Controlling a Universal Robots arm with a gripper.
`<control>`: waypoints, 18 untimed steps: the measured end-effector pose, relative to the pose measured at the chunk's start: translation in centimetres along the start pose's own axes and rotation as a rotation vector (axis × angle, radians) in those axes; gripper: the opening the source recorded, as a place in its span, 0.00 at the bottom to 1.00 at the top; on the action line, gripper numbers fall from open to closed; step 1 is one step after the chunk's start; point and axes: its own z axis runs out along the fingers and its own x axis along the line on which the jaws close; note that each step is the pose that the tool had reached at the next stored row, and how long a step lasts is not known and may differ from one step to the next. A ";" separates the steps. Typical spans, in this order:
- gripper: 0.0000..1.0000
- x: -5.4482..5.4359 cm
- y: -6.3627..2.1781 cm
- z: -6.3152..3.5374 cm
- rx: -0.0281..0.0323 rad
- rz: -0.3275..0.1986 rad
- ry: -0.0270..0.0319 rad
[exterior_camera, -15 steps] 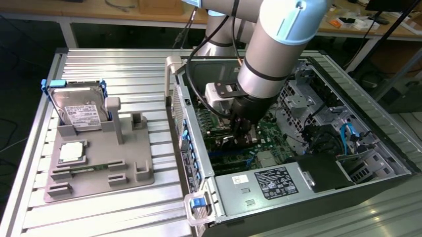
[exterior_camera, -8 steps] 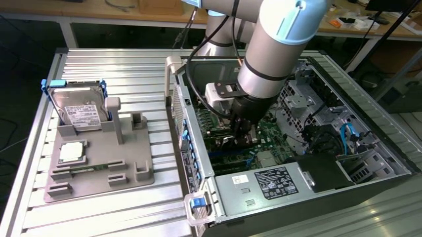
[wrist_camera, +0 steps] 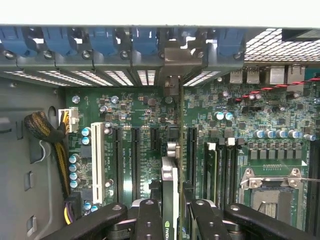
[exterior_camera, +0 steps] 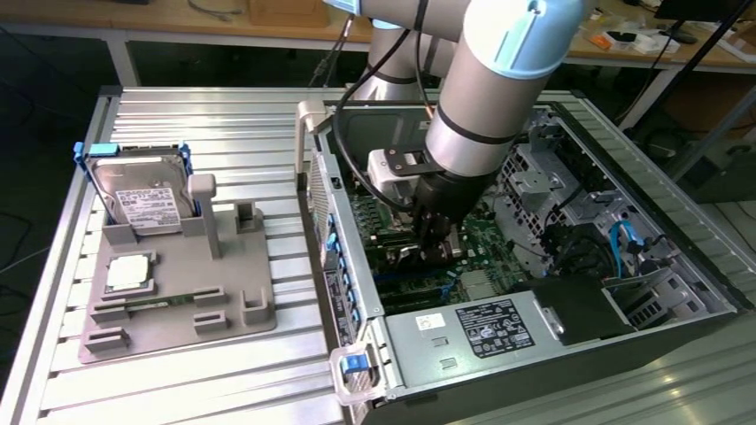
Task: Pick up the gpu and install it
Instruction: 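Insert the gpu into the slot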
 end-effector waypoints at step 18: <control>0.27 0.0 -0.01 0.20 -0.0003 0.000 0.0069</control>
